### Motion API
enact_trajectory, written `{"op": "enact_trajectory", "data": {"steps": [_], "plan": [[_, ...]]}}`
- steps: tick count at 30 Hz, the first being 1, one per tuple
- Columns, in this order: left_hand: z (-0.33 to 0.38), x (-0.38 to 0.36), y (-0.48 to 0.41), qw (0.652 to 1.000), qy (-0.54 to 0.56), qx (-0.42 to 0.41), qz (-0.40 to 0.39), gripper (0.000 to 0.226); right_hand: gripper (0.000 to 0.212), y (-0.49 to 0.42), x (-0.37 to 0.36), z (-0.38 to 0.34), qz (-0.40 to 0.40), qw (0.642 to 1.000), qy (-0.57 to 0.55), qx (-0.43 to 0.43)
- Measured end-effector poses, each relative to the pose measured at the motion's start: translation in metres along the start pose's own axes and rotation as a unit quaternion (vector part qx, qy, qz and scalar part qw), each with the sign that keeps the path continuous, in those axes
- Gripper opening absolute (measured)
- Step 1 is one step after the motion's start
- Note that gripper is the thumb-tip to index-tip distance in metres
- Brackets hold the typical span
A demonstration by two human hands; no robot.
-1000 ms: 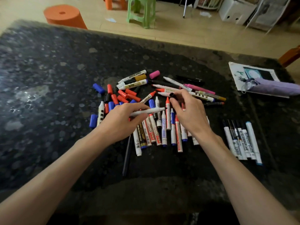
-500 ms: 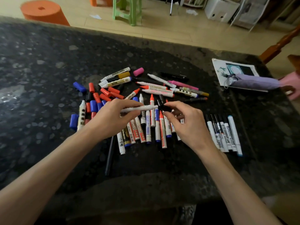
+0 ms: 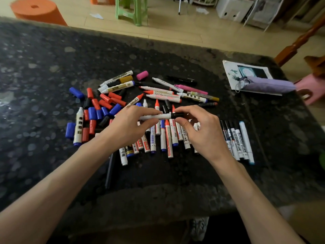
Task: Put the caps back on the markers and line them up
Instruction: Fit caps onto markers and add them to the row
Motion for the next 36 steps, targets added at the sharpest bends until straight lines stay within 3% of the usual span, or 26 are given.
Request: {"op": "enact_trajectory", "data": {"steps": [12, 25, 36], "plan": [[0.033, -0.015, -0.016, 0.999, 0.051, 0.003, -0.005, 0.028, 0.02, 0.004, 0.034, 0.005, 0.056, 0.998, 0.001, -0.025], [0.051, -0.004, -0.009, 1.0, 0.007, 0.001, -0.012, 0.03, 0.019, 0.01, 0.04, -0.003, 0.054, 0.997, 0.005, -0.054], [0.053, 0.021, 0.002, 0.999, -0.031, -0.008, 0.028, 0.03, 0.019, 0.01, 0.032, -0.01, 0.05, 0.997, -0.022, -0.058]]}}
Point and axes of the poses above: each hand's wrist, its own y-axis away from the middle knuckle, its own x-axis out of the back of the hand, z = x × y, the point moved 10 cm from there along -y, towards the middle knuckle, and after that the axes turned 10 degrees about -y, right-handed, at the moved point
